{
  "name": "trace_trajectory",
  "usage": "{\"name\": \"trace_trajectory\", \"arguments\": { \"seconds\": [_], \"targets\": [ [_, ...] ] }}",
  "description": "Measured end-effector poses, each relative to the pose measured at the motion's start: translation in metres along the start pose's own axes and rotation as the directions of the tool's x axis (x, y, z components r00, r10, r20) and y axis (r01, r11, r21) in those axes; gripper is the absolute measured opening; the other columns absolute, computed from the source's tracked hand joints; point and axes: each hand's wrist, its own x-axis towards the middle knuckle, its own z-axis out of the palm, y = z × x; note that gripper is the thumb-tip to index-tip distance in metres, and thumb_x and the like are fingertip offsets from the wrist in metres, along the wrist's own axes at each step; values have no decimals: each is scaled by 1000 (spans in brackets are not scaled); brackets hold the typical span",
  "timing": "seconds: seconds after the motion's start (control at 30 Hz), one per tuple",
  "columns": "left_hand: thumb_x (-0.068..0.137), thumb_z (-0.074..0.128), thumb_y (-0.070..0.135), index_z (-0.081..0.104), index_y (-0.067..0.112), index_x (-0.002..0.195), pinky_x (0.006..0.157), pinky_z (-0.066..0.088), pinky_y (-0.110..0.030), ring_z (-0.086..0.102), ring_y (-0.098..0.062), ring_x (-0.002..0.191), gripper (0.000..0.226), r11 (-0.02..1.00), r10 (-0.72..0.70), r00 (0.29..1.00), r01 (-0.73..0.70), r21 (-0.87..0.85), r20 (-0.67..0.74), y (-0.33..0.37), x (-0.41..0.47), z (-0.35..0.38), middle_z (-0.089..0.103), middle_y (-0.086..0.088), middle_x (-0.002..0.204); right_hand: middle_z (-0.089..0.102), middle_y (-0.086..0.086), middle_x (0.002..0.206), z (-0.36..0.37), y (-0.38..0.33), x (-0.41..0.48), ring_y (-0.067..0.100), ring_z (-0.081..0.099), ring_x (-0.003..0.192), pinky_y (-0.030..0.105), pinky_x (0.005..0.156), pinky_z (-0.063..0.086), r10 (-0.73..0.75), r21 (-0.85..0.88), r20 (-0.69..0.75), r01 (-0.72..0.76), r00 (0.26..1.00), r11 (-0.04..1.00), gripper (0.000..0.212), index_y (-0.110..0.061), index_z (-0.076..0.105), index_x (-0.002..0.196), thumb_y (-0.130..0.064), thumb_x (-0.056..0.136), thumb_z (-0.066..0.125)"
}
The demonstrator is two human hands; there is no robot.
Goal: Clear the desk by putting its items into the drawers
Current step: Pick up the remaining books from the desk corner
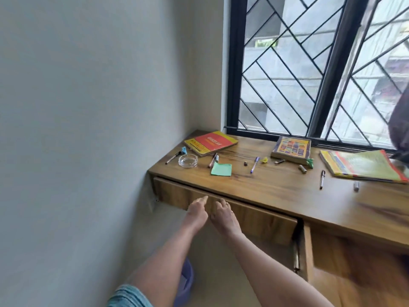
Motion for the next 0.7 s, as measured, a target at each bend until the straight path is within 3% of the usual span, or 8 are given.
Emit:
{"name": "trace_trajectory", "arguments": {
  "seconds": [0.1, 0.33, 0.4, 0.53, 0.63, 0.7],
  "targets": [
    [91, 32, -8, 37, 8, 144, 115, 22, -23, 34, -18, 140, 55, 1000, 16, 1000, -16, -26, -18, -6, 25, -15, 39, -9, 149, 28, 16, 151, -2, -19, 25, 28, 28, 140, 35, 112, 29, 13, 66, 23, -14, 1000, 998, 47, -4, 39, 138, -16, 93, 48],
    [96, 30, -2, 32, 11, 147, 115, 26, -28, 33, -21, 141, 52, 998, 23, 998, -20, -52, 64, -13, 91, -37, 35, -9, 151, 52, 17, 135, -20, -40, 118, 30, 49, 124, 31, 95, 41, 226, 385, -63, -185, 972, 904, 41, -1, 46, 133, -11, 94, 49],
    [97, 30, -2, 31, 11, 147, 113, 31, -30, 38, -23, 138, 52, 999, 6, 998, -4, -46, 56, -18, 121, -45, 38, -10, 150, 59, 19, 126, -24, -42, 156, 32, 53, 117, 30, 90, 42, 344, 535, -66, -258, 937, 805, 35, 1, 54, 126, -11, 93, 50],
    [95, 30, -3, 39, 12, 143, 91, 49, -36, 59, -32, 112, 51, 998, -48, 999, 47, -34, -22, -26, 200, -61, 52, -17, 137, 65, 21, 111, -33, -37, 251, 35, 60, 103, 30, 74, 42, 533, 794, 59, -363, 844, 487, 29, 2, 64, 111, -14, 88, 54],
    [95, 32, -3, 45, 7, 138, 96, 45, -33, 54, -30, 119, 46, 992, -128, 992, 127, -22, -15, -27, 261, -68, 51, -17, 138, 65, 18, 111, -45, -26, 313, 33, 60, 100, 27, 68, 38, 586, 856, 153, -403, 796, 324, 31, 1, 64, 113, -17, 89, 55],
    [96, 33, -1, 42, 9, 141, 100, 40, -29, 49, -28, 127, 47, 985, -173, 984, 172, -28, -34, -26, 308, -71, 48, -16, 141, 64, 16, 101, -55, -16, 358, 30, 58, 87, 28, 64, 39, 598, 898, 181, -379, 781, 223, 28, 2, 63, 109, -16, 88, 57]
  ]
}}
